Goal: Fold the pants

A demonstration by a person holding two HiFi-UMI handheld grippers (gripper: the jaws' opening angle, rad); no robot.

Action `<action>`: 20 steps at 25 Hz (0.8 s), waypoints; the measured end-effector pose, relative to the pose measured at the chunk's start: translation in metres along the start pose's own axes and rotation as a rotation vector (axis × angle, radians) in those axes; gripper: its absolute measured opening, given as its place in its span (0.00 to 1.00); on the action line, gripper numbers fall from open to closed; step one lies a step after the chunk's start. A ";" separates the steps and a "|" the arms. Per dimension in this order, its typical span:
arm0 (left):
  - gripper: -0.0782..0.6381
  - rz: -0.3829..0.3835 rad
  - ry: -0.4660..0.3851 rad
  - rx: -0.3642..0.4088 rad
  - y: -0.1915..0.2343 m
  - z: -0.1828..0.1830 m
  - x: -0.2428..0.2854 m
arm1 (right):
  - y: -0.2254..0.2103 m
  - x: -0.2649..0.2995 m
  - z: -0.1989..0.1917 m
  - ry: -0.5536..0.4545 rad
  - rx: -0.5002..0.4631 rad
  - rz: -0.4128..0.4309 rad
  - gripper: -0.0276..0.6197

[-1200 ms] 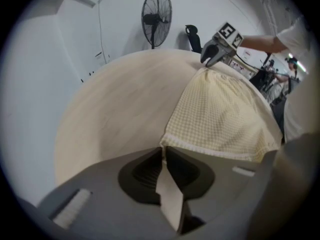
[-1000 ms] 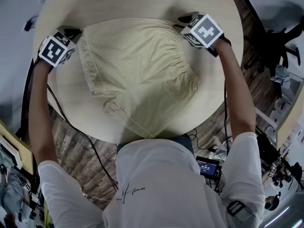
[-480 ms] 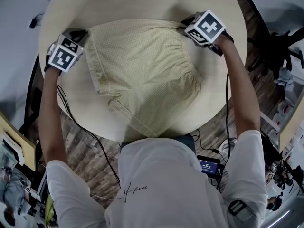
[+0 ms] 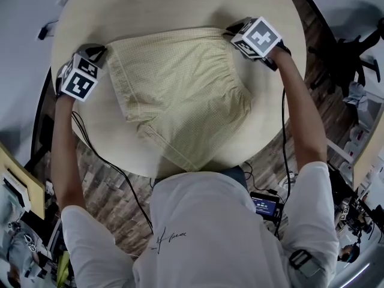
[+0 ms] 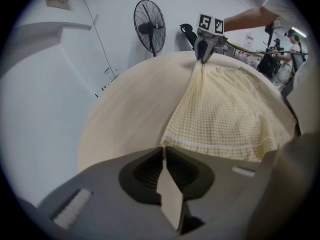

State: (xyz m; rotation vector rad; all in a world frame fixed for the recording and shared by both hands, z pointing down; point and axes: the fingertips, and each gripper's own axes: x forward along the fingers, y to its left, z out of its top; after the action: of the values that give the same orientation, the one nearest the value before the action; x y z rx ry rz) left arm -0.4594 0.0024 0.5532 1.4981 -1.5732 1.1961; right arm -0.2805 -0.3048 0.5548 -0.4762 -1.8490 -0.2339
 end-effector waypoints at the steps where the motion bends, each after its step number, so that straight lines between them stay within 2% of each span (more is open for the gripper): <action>1: 0.22 0.004 -0.005 0.000 -0.001 0.000 -0.005 | 0.000 -0.001 -0.001 0.001 0.002 -0.006 0.14; 8: 0.22 0.047 -0.022 0.038 -0.005 0.000 -0.039 | 0.006 -0.016 0.002 -0.017 -0.011 -0.032 0.12; 20: 0.22 0.098 -0.093 0.013 -0.016 0.013 -0.084 | 0.021 -0.049 -0.002 -0.058 -0.045 -0.047 0.12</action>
State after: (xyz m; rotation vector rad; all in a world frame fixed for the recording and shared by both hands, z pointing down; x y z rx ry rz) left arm -0.4300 0.0244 0.4742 1.5197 -1.7212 1.2087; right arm -0.2570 -0.2969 0.5071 -0.4755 -1.9163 -0.2960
